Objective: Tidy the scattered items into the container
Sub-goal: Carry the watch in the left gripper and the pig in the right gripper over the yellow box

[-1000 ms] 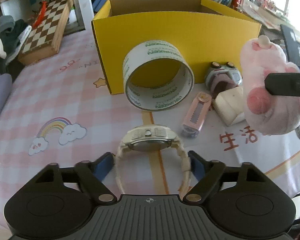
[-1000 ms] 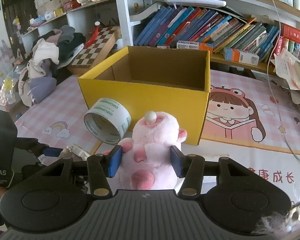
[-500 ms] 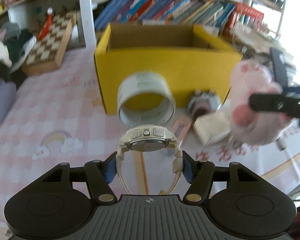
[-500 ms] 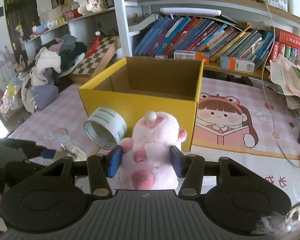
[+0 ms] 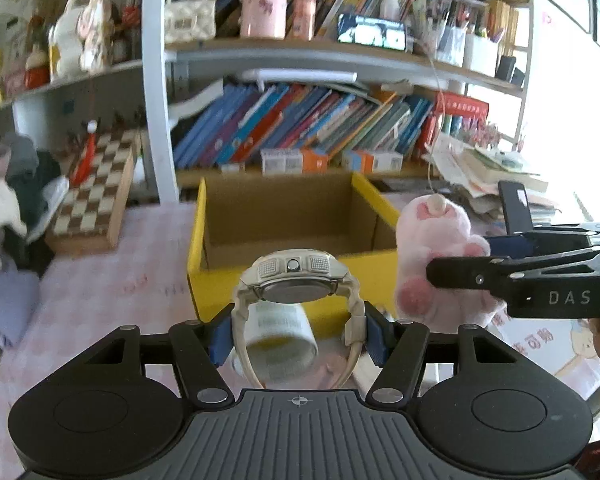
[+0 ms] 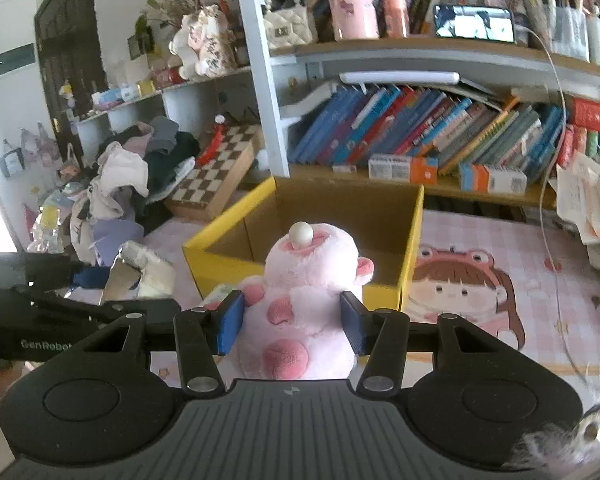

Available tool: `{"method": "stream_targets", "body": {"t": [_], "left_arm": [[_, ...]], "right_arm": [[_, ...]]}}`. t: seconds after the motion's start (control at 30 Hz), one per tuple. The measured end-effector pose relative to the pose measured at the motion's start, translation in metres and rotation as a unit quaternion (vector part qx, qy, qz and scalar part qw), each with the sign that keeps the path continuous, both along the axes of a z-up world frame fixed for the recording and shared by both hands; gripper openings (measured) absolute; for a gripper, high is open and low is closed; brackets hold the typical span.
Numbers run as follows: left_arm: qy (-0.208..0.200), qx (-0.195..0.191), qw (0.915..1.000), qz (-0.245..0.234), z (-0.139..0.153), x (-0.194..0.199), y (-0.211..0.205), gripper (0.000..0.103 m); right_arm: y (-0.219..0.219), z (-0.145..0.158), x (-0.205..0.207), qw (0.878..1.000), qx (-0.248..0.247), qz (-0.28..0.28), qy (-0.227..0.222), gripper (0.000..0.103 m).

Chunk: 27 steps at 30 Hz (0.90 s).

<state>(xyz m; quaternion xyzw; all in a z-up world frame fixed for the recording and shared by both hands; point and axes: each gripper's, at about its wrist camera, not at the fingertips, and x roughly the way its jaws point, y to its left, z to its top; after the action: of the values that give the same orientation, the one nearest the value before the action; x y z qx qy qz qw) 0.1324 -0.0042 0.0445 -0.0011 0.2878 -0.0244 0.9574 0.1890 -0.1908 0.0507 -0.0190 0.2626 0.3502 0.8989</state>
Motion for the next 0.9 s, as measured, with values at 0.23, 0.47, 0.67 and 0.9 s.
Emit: {"method": "stream_targets", "body": {"t": [0.23, 0.47, 0.67, 0.9], "left_arm": [[-0.034, 0.023, 0.9991, -0.008, 0.025, 0.026, 0.004, 0.062], [-0.031, 0.036, 0.9988, -0.007, 0.026, 0.06, 0.007, 0.063], [-0.021, 0.045, 0.9988, -0.005, 0.022, 0.085, 0.009, 0.063], [-0.009, 0.059, 0.9981, -0.014, 0.018, 0.111, 0.009, 0.063]], "right_arm": [[0.007, 0.018, 0.032, 0.999, -0.002, 0.014, -0.032, 0.049], [0.014, 0.018, 0.071, 0.999, 0.001, 0.027, -0.043, 0.049], [0.027, 0.013, 0.095, 0.998, -0.018, 0.044, -0.048, 0.049], [0.042, 0.008, 0.123, 0.996, -0.041, 0.064, -0.055, 0.049]]}}
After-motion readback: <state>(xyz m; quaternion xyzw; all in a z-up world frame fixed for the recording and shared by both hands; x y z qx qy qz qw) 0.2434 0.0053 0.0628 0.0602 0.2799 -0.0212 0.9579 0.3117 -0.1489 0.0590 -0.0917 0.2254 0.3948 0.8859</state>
